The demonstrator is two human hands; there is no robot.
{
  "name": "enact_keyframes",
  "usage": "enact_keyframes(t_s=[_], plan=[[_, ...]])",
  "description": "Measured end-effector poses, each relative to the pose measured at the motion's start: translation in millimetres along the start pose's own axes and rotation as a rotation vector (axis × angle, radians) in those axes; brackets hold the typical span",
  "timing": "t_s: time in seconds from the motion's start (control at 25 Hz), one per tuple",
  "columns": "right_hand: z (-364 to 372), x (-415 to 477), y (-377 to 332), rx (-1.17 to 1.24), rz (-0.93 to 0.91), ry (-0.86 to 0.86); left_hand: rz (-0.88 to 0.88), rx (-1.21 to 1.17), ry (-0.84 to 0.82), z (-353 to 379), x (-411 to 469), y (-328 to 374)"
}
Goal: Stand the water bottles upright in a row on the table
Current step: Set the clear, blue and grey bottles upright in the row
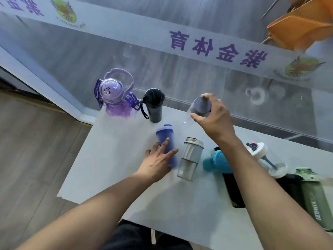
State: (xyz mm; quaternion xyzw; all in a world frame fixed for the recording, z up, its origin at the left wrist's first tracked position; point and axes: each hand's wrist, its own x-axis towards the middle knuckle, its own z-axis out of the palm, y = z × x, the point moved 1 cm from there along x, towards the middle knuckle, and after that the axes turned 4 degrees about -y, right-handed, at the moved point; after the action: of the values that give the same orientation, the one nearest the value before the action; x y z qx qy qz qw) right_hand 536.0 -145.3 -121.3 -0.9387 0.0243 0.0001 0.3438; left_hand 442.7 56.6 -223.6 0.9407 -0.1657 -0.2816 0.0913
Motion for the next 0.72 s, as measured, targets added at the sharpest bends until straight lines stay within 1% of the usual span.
enact_keyframes(t_s=[0.08, 0.16, 0.44, 0.56, 0.72], plan=[[13.5, 13.9, 5.3, -0.013, 0.000, -0.050, -0.009, 0.009, -0.038, 4.8, 3.2, -0.8], [25.1, 24.9, 5.9, -0.017, -0.007, -0.072, -0.010, -0.001, -0.036, 9.5, 2.7, -2.5], [45.8, 32.5, 4.9, -0.041, 0.012, -0.084, -0.033, -0.060, 0.000, 14.9, -5.2, -9.4], [49.3, 36.0, 3.2, -0.063, 0.023, -0.073, -0.029, -0.075, 0.033, 17.0, -5.1, -9.3], [53.7, 37.6, 2.3, -0.110, 0.054, -0.105, -0.050, -0.152, 0.112, 14.8, 2.6, -9.4]])
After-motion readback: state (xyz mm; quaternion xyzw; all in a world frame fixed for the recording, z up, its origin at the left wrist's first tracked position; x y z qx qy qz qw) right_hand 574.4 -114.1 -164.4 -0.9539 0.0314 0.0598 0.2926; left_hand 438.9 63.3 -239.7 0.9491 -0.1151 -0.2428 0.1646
